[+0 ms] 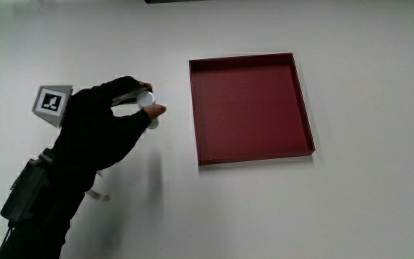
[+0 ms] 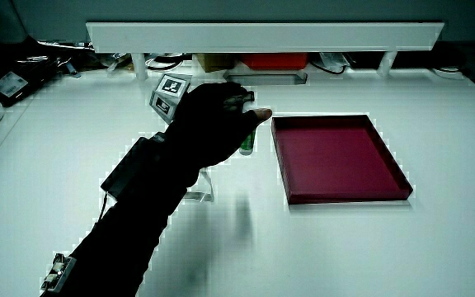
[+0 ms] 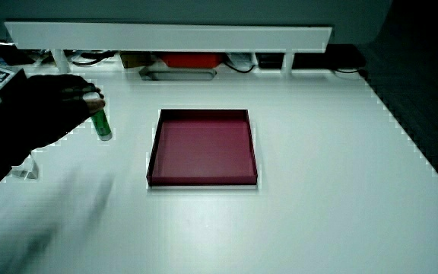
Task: Place glue stick
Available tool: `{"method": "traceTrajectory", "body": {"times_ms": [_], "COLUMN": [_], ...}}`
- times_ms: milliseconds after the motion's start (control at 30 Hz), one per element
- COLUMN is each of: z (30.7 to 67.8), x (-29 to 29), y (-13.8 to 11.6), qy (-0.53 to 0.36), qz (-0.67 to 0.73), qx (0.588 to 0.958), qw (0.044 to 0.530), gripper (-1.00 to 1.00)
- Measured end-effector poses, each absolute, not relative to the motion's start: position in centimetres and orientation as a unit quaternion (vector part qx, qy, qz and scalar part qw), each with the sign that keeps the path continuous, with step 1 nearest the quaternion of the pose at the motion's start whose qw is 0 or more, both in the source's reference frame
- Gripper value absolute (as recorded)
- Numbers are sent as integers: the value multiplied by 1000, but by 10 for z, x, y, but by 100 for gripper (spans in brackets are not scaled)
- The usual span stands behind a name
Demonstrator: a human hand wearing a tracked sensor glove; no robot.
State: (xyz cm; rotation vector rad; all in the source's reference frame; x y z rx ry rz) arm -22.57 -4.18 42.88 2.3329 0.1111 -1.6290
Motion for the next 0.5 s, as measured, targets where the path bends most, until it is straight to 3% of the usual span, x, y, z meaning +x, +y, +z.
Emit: {"method": "traceTrajectory", "body": {"times_ms": [300, 500], "z": [449, 470], "x": [-256, -273], "y": [-39, -36], "qy": [1, -36], "qz": [-516, -519], "qx": [848, 847], "qw": [122, 111], "gripper": [0, 0]}}
